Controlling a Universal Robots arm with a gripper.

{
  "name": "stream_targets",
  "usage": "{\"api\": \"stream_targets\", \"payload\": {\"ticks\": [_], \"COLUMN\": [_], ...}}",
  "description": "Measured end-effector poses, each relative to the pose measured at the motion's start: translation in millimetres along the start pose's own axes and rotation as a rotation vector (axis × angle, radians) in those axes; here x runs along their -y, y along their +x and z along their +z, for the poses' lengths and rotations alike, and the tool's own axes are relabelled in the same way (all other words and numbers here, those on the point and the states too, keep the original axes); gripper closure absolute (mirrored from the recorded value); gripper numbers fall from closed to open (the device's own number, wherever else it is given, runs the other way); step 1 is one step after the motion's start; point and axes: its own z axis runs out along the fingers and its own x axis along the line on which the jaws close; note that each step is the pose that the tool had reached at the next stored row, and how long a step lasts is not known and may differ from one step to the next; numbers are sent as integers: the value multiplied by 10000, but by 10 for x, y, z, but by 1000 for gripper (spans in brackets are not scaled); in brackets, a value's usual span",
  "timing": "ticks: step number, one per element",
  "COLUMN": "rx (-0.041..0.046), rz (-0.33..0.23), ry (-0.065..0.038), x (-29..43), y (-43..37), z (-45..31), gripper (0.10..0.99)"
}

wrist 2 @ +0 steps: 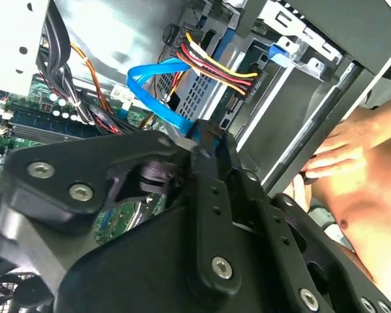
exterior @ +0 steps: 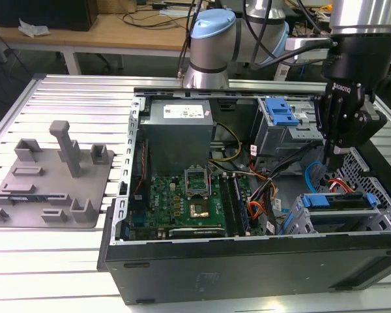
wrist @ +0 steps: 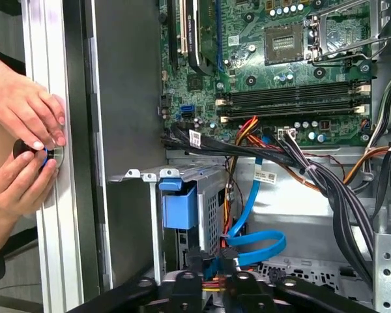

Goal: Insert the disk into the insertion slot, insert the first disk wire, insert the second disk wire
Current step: 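Insert the second disk wire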

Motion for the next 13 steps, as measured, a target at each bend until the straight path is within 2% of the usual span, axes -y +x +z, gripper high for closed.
{"api": "stream_targets", "payload": {"ticks": [2,3,11,12,13], "rx": [-1,-2,10,184,295], "rz": [23,35,77,84,92], "ry": [-10,-15,-33,-38,-42], "x": [0,0,0,8,12], "y": [0,-1,0,15,29], "z": [3,4,15,21,27], "gripper": [898,925,925,925,925]}}
